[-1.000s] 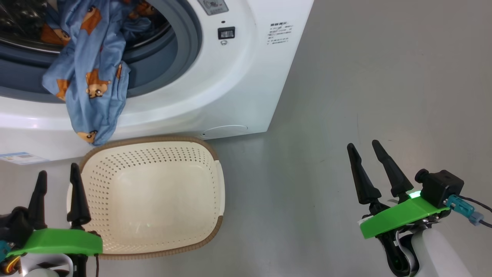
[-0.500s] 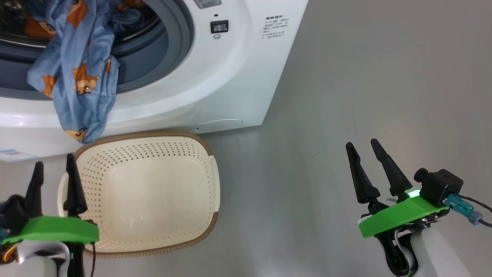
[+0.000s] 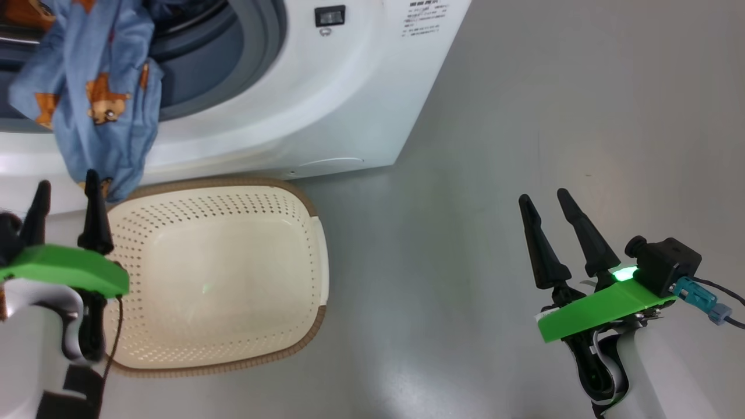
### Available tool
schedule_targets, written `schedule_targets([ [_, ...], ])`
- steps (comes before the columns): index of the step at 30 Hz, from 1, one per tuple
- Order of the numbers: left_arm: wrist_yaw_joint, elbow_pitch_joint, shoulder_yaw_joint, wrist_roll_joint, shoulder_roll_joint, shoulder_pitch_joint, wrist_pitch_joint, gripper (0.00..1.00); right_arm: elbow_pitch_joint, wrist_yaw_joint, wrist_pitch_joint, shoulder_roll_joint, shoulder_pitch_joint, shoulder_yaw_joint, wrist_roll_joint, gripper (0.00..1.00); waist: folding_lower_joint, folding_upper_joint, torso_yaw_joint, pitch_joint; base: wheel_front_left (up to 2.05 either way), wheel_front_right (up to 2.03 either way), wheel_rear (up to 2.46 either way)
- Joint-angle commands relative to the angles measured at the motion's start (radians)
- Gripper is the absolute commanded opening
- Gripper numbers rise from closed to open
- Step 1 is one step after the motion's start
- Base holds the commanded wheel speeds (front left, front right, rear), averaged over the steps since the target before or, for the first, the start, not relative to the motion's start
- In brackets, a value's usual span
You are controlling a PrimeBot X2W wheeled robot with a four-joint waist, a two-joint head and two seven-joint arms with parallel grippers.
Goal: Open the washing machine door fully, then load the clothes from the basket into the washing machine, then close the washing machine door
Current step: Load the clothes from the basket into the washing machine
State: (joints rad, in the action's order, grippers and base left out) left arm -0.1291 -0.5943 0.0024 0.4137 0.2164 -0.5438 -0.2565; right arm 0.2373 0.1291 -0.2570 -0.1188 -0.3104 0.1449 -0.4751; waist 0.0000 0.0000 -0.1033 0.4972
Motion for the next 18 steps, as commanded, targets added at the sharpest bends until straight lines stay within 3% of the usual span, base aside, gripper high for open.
schedule_targets([
  [1,-0.002,-0.017,0.009,0.014,0.053,-0.035,-0.005,1.0,-0.024,0.002,-0.005,0.006,0.0,0.022,0.009,1.0,0.0,0.0,-0.011,0.015,0.0,0.0,0.0],
  [12,-0.002,-0.205,-0.089,0.069,0.117,-0.17,-0.005,0.98,-0.028,0.002,-0.005,0.015,-0.013,0.026,0.012,1.0,0.0,0.0,-0.043,0.043,0.0,0.0,0.0],
  [13,-0.002,-0.214,-0.092,0.071,0.12,-0.179,-0.005,0.76,-0.028,0.002,-0.005,0.016,-0.015,0.026,0.012,1.0,0.0,0.0,-0.045,0.045,0.0,0.0,0.0],
  [14,-0.002,-0.222,-0.095,0.072,0.122,-0.188,-0.005,0.31,-0.028,0.002,-0.005,0.017,-0.016,0.026,0.012,1.0,0.0,0.0,-0.046,0.046,0.0,0.0,0.0],
  [15,-0.002,-0.228,-0.096,0.072,0.123,-0.196,-0.005,0.0,-0.028,0.002,-0.005,0.017,-0.017,0.026,0.013,1.0,0.0,0.0,-0.047,0.047,0.0,0.0,0.0],
  [18,-0.002,-0.226,-0.099,0.075,0.125,-0.212,-0.005,0.0,-0.028,0.002,-0.005,0.02,-0.019,0.024,0.014,1.0,0.0,0.0,-0.048,0.048,0.0,0.0,0.0],
])
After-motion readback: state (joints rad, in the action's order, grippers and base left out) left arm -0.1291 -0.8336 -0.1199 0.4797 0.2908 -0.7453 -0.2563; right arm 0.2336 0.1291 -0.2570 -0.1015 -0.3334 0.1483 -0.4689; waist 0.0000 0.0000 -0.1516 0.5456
